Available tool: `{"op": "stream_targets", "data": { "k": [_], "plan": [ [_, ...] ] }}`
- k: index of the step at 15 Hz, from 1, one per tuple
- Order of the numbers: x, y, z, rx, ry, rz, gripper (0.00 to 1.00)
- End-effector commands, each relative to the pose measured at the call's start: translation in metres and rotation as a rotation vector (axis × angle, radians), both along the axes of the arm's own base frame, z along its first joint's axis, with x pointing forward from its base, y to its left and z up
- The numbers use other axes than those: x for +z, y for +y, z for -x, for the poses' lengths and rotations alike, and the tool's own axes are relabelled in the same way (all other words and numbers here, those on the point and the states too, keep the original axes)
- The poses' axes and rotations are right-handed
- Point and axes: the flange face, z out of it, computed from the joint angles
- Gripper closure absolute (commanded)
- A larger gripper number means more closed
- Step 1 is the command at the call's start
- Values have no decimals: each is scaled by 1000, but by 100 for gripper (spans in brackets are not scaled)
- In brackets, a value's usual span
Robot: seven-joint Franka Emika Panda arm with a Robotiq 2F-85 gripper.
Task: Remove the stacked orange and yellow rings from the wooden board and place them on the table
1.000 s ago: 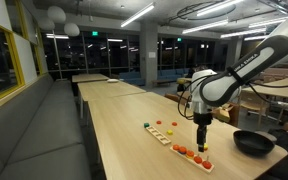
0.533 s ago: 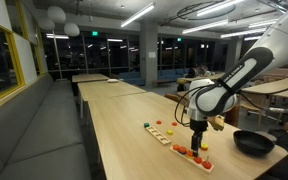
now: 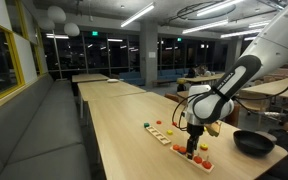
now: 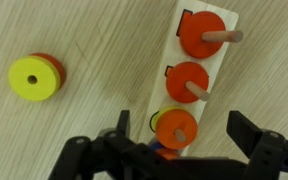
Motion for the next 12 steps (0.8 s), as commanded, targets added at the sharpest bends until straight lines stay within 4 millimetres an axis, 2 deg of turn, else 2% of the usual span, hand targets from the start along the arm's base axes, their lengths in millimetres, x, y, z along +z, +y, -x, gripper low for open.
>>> {"op": "stream_targets", "data": {
  "k": [1, 8, 9, 10, 12],
  "plan": [
    [-2, 1, -8, -21, -40, -8, 0],
    [-2, 0, -13, -24, -72, -5, 0],
    [-1, 0, -13, -23, -77, -5, 8],
    [-1, 0, -14, -23, -79, -5, 26],
    [0, 0, -14, -22, -84, -6, 42]
  ]
}}
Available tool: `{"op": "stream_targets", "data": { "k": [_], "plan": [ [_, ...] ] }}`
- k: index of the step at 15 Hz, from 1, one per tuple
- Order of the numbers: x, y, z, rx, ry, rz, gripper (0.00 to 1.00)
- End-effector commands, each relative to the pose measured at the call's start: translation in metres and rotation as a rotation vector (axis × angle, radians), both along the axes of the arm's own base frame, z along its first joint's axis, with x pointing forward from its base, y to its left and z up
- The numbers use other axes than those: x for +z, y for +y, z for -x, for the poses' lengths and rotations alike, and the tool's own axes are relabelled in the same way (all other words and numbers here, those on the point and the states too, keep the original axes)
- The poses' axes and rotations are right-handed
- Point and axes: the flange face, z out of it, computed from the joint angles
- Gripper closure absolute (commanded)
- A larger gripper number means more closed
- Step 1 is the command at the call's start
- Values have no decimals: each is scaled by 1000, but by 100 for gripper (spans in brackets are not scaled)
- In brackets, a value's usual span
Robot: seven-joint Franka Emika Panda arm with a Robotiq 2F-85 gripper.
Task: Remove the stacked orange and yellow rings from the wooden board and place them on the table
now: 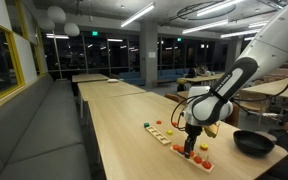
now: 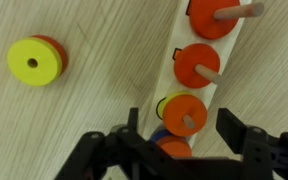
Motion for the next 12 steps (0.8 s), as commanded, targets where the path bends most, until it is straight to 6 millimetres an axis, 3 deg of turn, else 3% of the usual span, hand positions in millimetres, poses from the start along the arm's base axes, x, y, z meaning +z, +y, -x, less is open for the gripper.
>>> {"op": "stream_targets", "data": {
  "k": [1, 5, 12],
  "plan": [
    [3, 1, -7, -9, -34, -11, 50],
    [4, 1, -7, -7, -41, -11, 81],
    [14, 1, -9, 3, -57, 0, 81]
  ]
}}
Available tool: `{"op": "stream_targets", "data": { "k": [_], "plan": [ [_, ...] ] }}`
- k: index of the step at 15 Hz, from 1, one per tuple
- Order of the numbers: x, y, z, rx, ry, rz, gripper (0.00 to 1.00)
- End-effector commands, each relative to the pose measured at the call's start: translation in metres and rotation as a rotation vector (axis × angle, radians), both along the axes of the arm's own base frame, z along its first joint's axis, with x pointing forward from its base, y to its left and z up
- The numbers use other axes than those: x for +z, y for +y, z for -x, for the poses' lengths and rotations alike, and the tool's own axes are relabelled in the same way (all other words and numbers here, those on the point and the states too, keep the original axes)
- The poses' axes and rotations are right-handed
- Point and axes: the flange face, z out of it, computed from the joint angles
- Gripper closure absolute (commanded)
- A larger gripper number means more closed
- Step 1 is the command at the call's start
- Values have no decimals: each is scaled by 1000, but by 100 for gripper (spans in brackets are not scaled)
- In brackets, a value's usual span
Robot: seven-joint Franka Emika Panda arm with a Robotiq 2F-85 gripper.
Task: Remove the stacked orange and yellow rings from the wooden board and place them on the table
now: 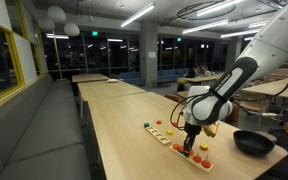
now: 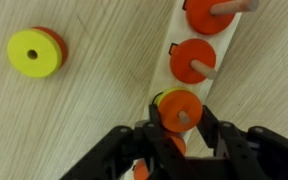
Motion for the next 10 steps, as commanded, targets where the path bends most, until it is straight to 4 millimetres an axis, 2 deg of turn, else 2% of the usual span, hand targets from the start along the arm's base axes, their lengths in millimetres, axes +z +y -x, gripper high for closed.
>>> {"op": "stream_targets", "data": {
  "k": [1, 10],
  "plan": [
    [12, 0, -6, 4, -41, 1, 81],
    [31, -1, -12, 14, -77, 11, 82]
  ]
}}
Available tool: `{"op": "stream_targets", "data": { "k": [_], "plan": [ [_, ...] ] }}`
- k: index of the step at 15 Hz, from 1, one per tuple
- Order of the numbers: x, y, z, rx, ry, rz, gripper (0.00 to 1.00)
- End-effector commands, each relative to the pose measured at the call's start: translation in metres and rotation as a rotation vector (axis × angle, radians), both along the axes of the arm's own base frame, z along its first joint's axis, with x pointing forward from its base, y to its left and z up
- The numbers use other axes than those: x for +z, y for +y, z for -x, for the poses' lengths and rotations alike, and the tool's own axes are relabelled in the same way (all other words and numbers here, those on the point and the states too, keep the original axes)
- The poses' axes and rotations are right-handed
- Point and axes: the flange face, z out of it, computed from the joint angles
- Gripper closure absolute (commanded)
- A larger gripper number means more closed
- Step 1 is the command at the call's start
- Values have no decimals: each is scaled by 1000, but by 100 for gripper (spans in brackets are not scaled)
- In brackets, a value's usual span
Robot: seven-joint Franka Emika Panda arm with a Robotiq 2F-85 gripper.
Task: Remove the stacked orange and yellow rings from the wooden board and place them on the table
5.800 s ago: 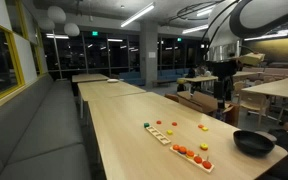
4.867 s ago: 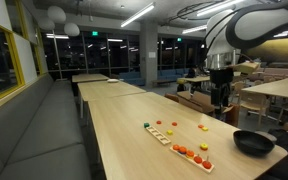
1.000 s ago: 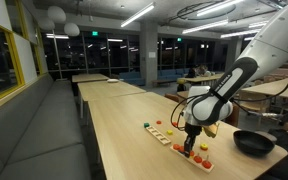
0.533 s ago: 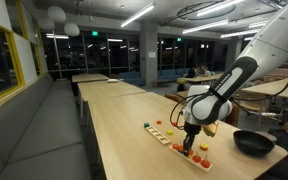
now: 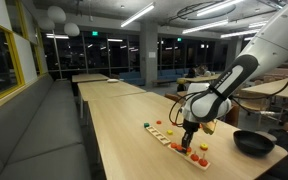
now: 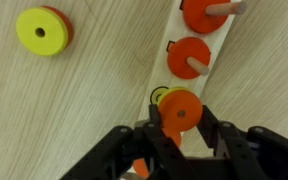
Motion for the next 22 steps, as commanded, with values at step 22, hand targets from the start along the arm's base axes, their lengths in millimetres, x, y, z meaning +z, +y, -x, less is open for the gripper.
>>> {"op": "stream_targets", "data": {
  "k": [22],
  "plan": [
    [-19, -54, -23, -69, -3, 70, 83]
  ]
}}
